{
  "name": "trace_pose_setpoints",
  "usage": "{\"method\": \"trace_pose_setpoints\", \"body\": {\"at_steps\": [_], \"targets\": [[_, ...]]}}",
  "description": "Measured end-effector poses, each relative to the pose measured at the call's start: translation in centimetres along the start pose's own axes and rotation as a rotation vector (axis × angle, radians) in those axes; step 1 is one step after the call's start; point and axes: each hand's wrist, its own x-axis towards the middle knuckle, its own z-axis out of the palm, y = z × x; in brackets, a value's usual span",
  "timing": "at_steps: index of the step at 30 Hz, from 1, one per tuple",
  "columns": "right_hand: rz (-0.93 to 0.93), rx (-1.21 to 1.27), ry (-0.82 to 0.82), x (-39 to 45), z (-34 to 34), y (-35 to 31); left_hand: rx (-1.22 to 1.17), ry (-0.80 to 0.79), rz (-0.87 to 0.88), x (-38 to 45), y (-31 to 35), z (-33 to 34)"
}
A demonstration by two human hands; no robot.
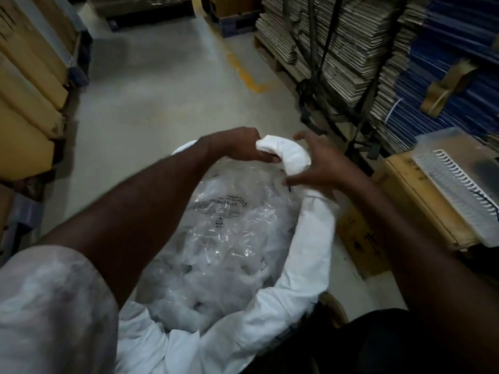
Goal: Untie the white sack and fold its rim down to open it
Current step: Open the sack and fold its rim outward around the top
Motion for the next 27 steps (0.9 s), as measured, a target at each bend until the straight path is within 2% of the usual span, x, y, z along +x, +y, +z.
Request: {"method": "trace_pose_setpoints", "body": {"at_steps": [2,4,5,8,11,13,17,20,24,27], "targets": [[0.036,-0.131,0.141,-1.4,1.5,-0.1,0.003,-0.064,-0.031,0.2,-0.4,-0.8],[0.038,-0.036,0.234,-2.1,2.7,0.2,0.017,-0.099,-0.045,0.3,-0.6,-1.0],[0.027,0.037,0.252,-2.2,2.9,0.5,0.023,-0.059,-0.033,0.4,-0.6,-0.9],[0.024,0.365,0.247,-2.1,3.4,1.9,0.112,0.265,0.022,-0.5,0.5,0.8],[0.126,0.769,0.184,-2.5,3.3,2.8,0.307,0.533,0.189,-1.8,3.6,4.3],[0.235,0.858,0.154,-2.6,2.9,2.4,0.356,0.599,0.266,-2.5,6.1,7.2],[0.326,0.864,0.140,-2.2,2.8,2.2,0.354,0.686,0.191,-2.1,8.3,10.1],[0.295,0.718,0.165,-3.6,3.1,1.9,0.390,0.691,0.132,-1.0,8.6,10.0],[0.094,0.064,0.216,-6.9,4.4,2.4,0.451,0.661,0.114,0.4,7.6,10.3],[0.109,-0.112,0.164,-7.6,5.7,2.4,0.401,0.632,0.114,1.2,7.4,10.3]]}}
